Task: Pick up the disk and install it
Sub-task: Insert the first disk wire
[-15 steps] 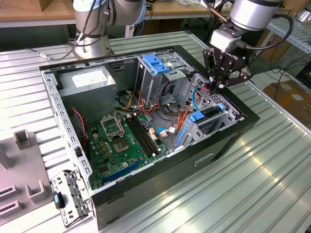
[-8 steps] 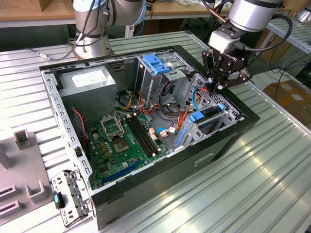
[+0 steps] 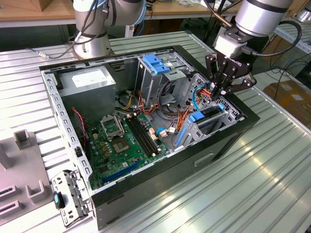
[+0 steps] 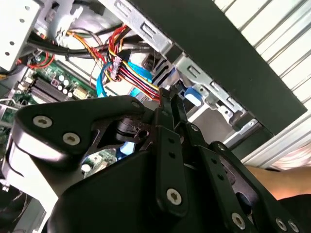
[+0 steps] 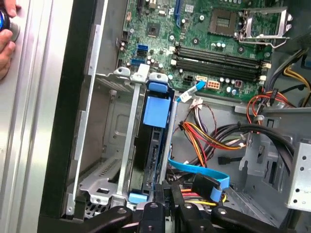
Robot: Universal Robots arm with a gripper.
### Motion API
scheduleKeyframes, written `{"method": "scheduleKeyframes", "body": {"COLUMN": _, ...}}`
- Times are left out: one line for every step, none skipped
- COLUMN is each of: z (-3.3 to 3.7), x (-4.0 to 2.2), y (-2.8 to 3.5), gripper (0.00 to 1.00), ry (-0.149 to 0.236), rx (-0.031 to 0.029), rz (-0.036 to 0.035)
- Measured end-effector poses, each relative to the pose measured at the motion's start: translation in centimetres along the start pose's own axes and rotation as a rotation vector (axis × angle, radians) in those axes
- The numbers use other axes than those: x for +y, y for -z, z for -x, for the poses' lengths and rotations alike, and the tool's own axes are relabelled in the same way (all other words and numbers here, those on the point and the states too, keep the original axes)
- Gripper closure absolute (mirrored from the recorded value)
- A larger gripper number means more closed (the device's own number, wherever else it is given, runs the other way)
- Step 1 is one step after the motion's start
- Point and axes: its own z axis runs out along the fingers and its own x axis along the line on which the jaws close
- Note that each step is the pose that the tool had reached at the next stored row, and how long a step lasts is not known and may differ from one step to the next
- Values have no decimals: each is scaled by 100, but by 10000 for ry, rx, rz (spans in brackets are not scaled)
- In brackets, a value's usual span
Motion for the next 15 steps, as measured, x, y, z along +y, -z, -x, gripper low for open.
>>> {"method": "scheduleKeyframes", "body": {"z": -3, "x": 1, "y": -1, "gripper": 83, "ry": 1, "rx": -3, "rz": 17}}
{"method": "scheduleKeyframes", "body": {"z": -7, "x": 2, "y": -4, "gripper": 83, "ry": 0, "rx": -5, "rz": 17}}
{"method": "scheduleKeyframes", "body": {"z": -12, "x": 3, "y": -8, "gripper": 83, "ry": -1, "rx": -5, "rz": 18}}
{"method": "scheduleKeyframes", "body": {"z": -19, "x": 4, "y": -12, "gripper": 83, "ry": -8, "rx": -5, "rz": 18}}
{"method": "scheduleKeyframes", "body": {"z": -21, "x": 5, "y": -15, "gripper": 83, "ry": -31, "rx": -7, "rz": 18}}
{"method": "scheduleKeyframes", "body": {"z": -21, "x": 5, "y": -16, "gripper": 83, "ry": -97, "rx": -11, "rz": 21}}
{"method": "scheduleKeyframes", "body": {"z": -22, "x": 5, "y": -16, "gripper": 83, "ry": -176, "rx": -23, "rz": 22}}
{"method": "scheduleKeyframes", "body": {"z": -22, "x": 5, "y": -20, "gripper": 83, "ry": -336, "rx": -65, "rz": 21}}
{"method": "scheduleKeyframes", "body": {"z": -22, "x": 5, "y": -22, "gripper": 83, "ry": -434, "rx": -85, "rz": 21}}
{"method": "scheduleKeyframes", "body": {"z": -22, "x": 5, "y": -28, "gripper": 83, "ry": -517, "rx": -101, "rz": 21}}
{"method": "scheduleKeyframes", "body": {"z": -26, "x": 7, "y": -32, "gripper": 83, "ry": -530, "rx": -104, "rz": 22}}
{"method": "scheduleKeyframes", "body": {"z": -49, "x": 11, "y": -36, "gripper": 83, "ry": -532, "rx": -141, "rz": 17}}
{"method": "scheduleKeyframes", "body": {"z": -69, "x": 15, "y": -40, "gripper": 83, "ry": -533, "rx": -199, "rz": 8}}
{"method": "scheduleKeyframes", "body": {"z": -98, "x": 21, "y": -45, "gripper": 83, "ry": -535, "rx": -260, "rz": -1}}
{"method": "scheduleKeyframes", "body": {"z": -118, "x": 25, "y": -46, "gripper": 83, "ry": -536, "rx": -321, "rz": -9}}
